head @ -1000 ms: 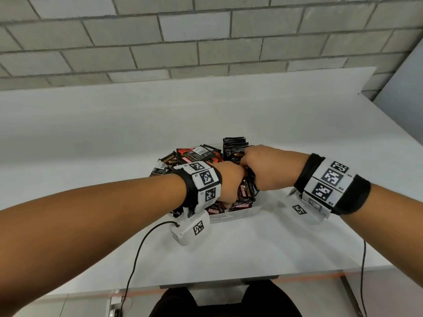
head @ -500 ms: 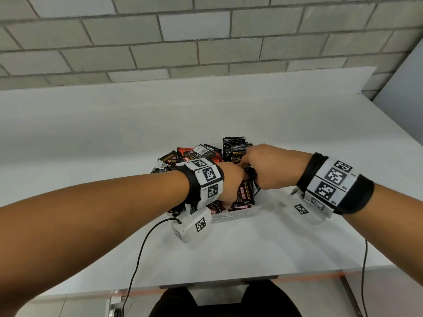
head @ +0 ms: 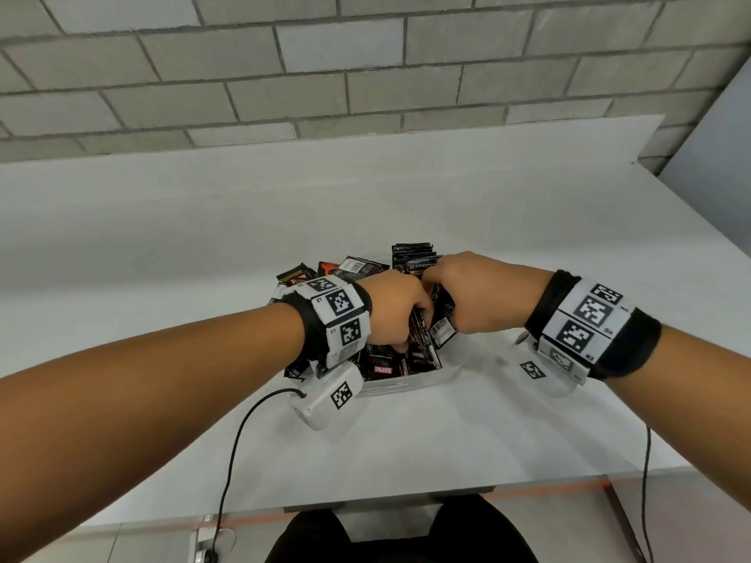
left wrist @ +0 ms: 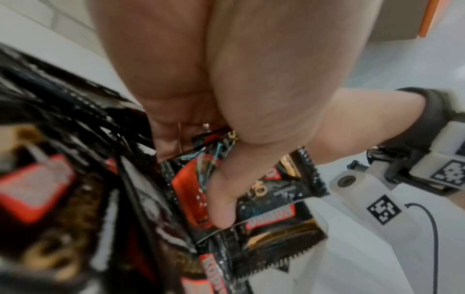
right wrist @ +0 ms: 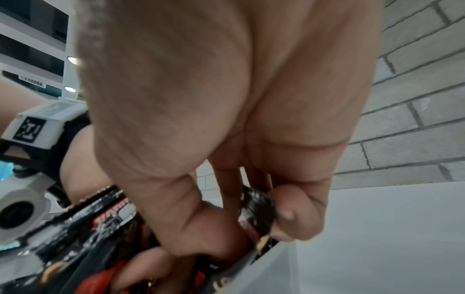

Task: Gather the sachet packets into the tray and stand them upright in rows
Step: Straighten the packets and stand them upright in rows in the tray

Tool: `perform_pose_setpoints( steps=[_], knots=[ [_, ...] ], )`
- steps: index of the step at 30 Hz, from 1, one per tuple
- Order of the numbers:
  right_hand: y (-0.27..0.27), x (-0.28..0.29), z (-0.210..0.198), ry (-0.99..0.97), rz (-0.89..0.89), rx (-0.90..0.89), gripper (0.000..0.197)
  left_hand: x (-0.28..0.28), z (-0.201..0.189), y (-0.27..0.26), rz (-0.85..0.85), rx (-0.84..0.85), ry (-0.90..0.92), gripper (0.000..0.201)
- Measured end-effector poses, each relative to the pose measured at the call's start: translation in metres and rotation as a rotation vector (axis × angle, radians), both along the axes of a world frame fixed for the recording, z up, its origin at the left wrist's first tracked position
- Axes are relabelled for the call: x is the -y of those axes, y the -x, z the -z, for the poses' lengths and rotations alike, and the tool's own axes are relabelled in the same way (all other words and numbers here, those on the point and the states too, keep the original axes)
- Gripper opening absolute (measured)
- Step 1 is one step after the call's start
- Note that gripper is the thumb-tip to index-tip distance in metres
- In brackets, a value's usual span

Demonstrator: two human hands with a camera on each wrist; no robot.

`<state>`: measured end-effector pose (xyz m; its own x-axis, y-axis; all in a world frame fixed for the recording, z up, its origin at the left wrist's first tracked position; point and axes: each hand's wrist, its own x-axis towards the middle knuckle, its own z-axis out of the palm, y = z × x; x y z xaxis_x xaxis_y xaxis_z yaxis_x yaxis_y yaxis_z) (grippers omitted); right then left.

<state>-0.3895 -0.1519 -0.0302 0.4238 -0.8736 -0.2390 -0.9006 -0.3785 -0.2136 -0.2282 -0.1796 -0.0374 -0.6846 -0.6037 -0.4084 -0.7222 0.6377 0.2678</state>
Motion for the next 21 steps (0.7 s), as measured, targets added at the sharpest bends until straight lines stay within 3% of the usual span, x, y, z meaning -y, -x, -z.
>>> perform_pose_setpoints(
  steps=[3, 7, 15, 19, 21],
  knots=[
    [-0.002, 0.0, 0.0, -0.006, -0.001, 0.009, 0.029, -0.005, -0.006, -0.011, -0.054, -0.108, -0.034, 0.03],
    [0.002, -0.002, -0.004, -0.017, 0.011, 0.031, 0.032, -0.009, -0.024, -0.029, -0.172, -0.3, -0.035, 0.039],
    [0.012, -0.005, -0.02, -0.086, 0.098, 0.226, 0.026, -0.002, -0.038, -0.082, -0.506, -0.577, -0.048, 0.024],
    [0.016, -0.009, -0.029, -0.133, 0.128, 0.262, 0.022, -0.008, -0.033, -0.096, -0.602, -0.704, -0.178, 0.026],
    [0.017, -0.012, -0.036, -0.247, 0.136, 0.364, 0.02, -0.012, -0.03, -0.098, -0.657, -0.794, -0.288, 0.031]
  ],
)
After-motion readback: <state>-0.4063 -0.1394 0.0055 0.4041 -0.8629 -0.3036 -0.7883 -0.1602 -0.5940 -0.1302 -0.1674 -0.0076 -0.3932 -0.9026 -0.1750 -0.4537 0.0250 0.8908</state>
